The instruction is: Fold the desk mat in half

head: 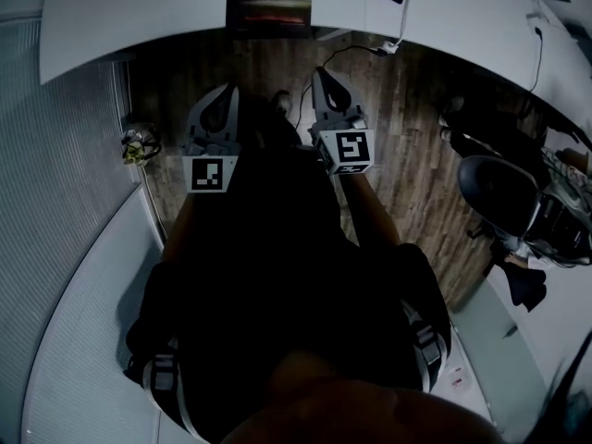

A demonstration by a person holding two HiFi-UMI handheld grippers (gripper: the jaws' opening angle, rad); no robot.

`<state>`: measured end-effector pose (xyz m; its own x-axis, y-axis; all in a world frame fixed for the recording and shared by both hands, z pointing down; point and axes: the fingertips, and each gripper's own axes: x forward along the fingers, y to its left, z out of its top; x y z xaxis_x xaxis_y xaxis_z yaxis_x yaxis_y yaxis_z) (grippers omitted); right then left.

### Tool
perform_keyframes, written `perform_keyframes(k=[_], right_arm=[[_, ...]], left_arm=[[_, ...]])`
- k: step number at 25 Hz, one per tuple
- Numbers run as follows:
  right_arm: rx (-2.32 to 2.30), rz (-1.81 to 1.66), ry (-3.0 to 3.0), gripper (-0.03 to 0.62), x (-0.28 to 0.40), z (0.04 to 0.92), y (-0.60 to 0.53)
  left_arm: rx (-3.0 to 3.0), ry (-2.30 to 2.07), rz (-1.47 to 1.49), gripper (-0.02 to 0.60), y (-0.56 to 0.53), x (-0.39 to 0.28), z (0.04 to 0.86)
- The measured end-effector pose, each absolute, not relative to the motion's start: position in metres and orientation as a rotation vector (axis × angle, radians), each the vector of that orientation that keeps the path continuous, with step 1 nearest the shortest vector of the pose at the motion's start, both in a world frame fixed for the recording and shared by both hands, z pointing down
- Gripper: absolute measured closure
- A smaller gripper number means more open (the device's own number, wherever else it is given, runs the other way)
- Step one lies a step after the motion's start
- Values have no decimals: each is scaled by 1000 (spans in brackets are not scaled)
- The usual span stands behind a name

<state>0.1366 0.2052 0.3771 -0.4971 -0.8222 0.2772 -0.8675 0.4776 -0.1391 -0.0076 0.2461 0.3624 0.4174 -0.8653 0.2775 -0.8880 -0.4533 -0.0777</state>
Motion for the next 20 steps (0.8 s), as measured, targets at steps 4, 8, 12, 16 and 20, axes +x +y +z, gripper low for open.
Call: perform_keyframes(k=[4,8,12,16,20], right_arm=[[1384,357,-2521,594,134,402,191],[1343,330,-2523,594,127,425,174],[1295,256,-2498,594,121,446,161],[1220,213,-2443,594,117,475,150],[1118,186,-2394,592,111,504,139]], left_arm=[[2620,-1588,555,577,231,-3,384],[2689,-1558,638,577,211,-2,416],[2716,-1530,687,577,193,-9,437],[2746,-1471,827,575,179,-13,468],[2740,-1316,931,575,167,-16,508]])
